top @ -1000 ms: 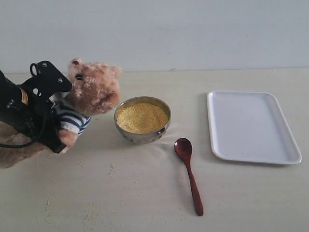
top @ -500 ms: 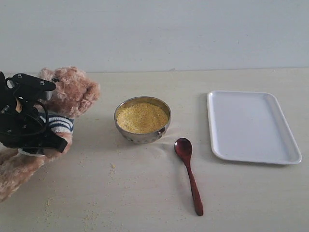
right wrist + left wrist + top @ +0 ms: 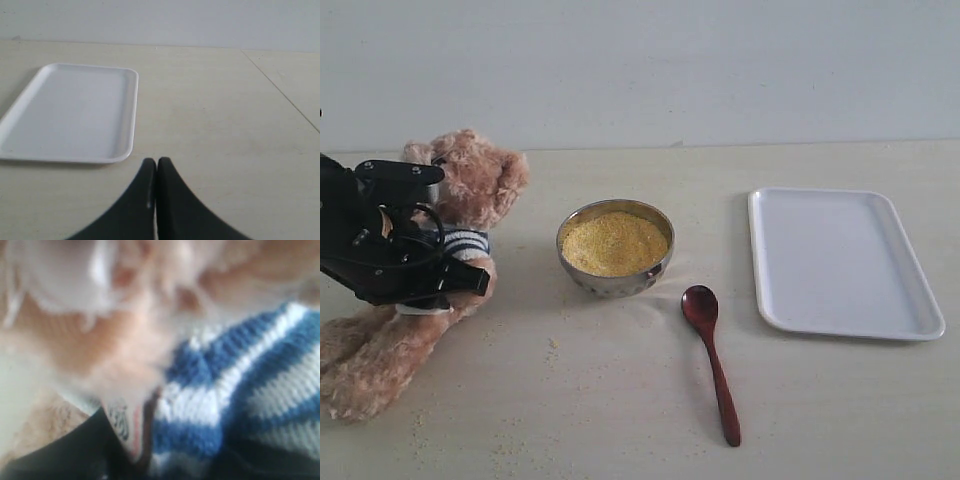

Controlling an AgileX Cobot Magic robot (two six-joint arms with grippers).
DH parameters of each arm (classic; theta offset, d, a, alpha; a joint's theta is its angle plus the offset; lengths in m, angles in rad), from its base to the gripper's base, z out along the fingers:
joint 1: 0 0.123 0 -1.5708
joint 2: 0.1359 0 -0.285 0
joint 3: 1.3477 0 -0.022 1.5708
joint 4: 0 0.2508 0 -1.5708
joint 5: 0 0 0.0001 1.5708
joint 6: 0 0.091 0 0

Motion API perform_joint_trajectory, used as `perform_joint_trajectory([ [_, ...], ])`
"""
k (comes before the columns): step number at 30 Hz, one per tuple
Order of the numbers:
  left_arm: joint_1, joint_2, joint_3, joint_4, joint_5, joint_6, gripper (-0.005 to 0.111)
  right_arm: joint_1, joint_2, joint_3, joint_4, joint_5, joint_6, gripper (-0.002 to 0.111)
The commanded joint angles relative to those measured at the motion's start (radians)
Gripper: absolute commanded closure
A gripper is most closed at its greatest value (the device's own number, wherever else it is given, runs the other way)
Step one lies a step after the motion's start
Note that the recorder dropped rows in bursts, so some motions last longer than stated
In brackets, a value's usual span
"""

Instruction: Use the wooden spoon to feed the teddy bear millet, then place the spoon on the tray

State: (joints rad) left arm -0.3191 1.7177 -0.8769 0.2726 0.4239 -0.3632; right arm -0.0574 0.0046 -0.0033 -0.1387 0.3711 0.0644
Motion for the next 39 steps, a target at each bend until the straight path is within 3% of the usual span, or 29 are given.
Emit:
perform_joint_trajectory([
  [1,-0.002,0.001,0.003,0.0,-0.036,-0.012,0.087,-0.003,-0.005,0.003,-0.001,-0.005,0.005,0.109],
  [3,-0.002,0.001,0.003,0.005,-0.036,-0.012,0.069,-0.003,-0.005,0.003,-0.001,-0.005,0.005,0.109],
  [8,-0.002,0.001,0.003,0.008,-0.043,-0.047,0.013,-0.003,-0.005,0.003,-0.001,-0.005,0.005,0.109],
  [11,-0.002,0.001,0.003,0.04,-0.042,-0.048,0.0,-0.003,-0.005,0.003,-0.001,-0.005,0.005,0.109],
  [20,0.0,-0.078,0.003,0.211,-0.041,-0.049,-0.003,-0.003,-0.005,0.003,-0.001,-0.005,0.005,0.109],
  [26,0.054,-0.147,-0.004,0.207,-0.119,-0.216,-0.003,-0.003,-0.005,0.003,-0.001,-0.005,0.005,0.109],
  [31,0.082,-0.141,-0.004,0.203,-0.175,-0.221,-0.003,-0.003,-0.005,0.003,-0.001,-0.005,0.005,0.109],
  [36,0.152,-0.139,-0.008,0.066,-0.243,-0.175,-0.002,-0.003,-0.005,0.003,-0.001,-0.005,0.005,0.109],
  [39,0.193,-0.125,-0.008,-0.059,-0.24,-0.018,-0.002,-0.003,-0.005,0.003,-0.001,-0.005,0.005,0.109],
])
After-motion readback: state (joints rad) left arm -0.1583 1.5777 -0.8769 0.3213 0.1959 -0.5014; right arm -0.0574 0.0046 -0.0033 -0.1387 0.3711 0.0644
